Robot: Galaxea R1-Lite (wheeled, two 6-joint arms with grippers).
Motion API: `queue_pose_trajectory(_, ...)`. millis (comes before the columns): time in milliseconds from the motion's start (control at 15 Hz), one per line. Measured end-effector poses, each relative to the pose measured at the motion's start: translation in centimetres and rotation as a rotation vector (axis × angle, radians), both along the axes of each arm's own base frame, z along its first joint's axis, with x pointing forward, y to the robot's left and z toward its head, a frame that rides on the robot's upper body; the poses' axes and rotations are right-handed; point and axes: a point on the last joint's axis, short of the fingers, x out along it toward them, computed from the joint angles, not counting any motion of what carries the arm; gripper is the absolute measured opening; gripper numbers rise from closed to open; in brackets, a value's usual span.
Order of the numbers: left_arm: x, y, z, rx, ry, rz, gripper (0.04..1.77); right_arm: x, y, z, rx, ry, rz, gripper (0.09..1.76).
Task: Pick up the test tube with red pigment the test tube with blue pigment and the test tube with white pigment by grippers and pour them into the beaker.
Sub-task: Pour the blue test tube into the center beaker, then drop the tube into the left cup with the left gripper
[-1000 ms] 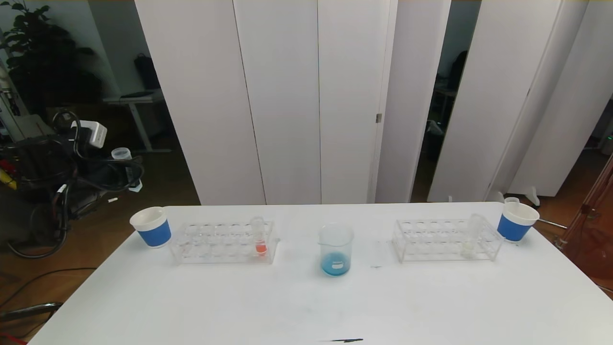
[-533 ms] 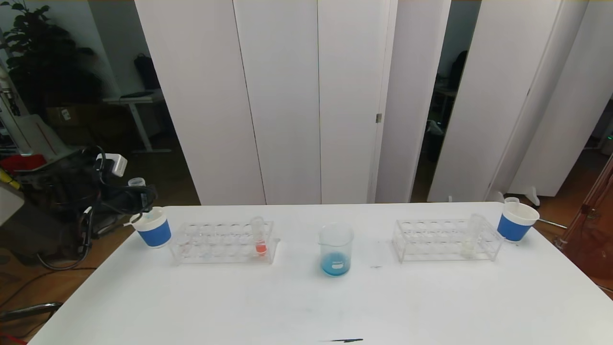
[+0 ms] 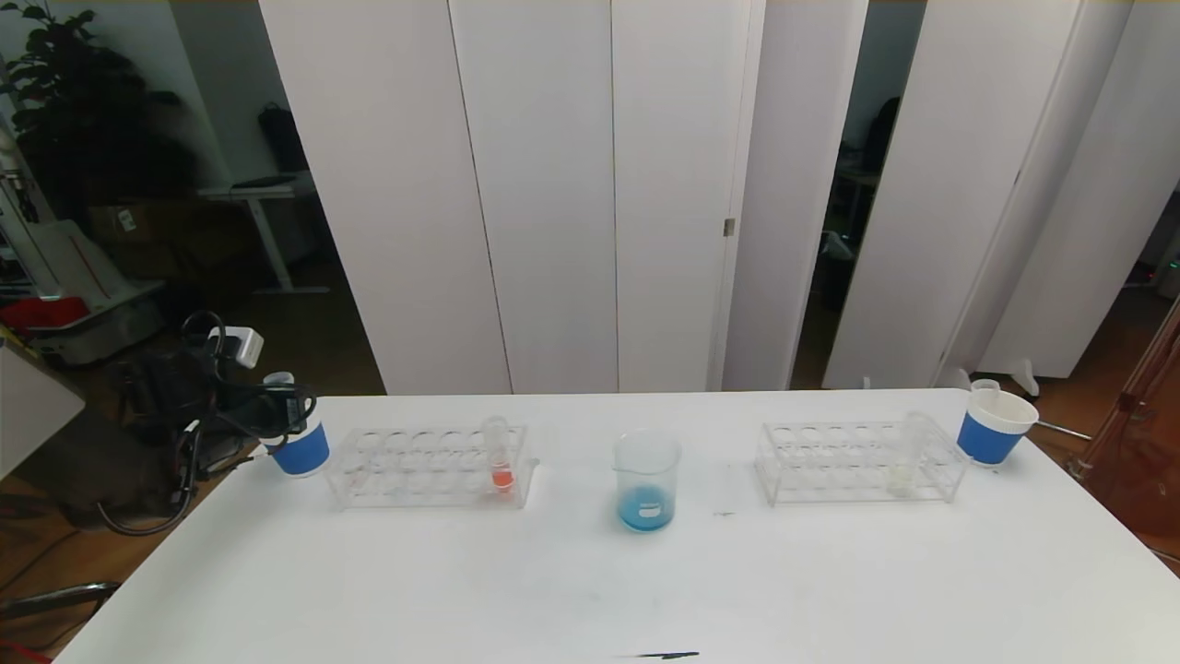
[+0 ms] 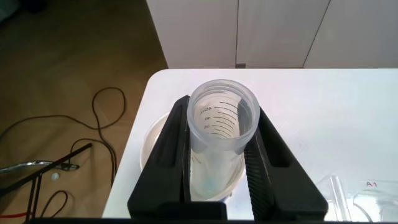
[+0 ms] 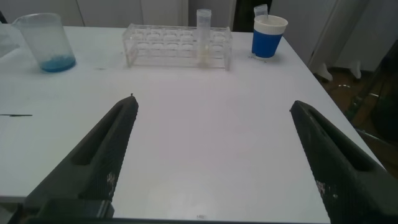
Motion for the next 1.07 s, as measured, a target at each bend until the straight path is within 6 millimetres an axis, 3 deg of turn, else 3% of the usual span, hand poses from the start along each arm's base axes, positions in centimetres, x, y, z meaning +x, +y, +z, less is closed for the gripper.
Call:
queue_pose_trajectory(267,-0.1,0.2,-0.1,0.002,0.005,0.011,0.58,0.0,0.0,0.0,0.0,0.0,0.0,1.75)
queue_pose_trajectory(333,-0.1,0.2,-0.2,0.005,0.006,0.011,0.71,0.0,0.0,0.0,0.001,0.0,0.0,1.75)
queue_pose_trajectory(533,-0.1,0.3,-0.3,0.011,0.01,0.011,1.62,0.0,0.0,0.0,0.0,0.0,0.0,1.75)
queue_pose_trajectory(600,-0.1,0.3,-0.3,0.014,0.005,0.011,1.74,0.0,0.0,0.0,0.0,0.0,0.0,1.75)
queue_pose_trajectory(1067,-0.6,0.2,1.5,0.033,-0.046,0.008,1.75,0.0,0.0,0.0,0.0,0.0,0.0,1.75)
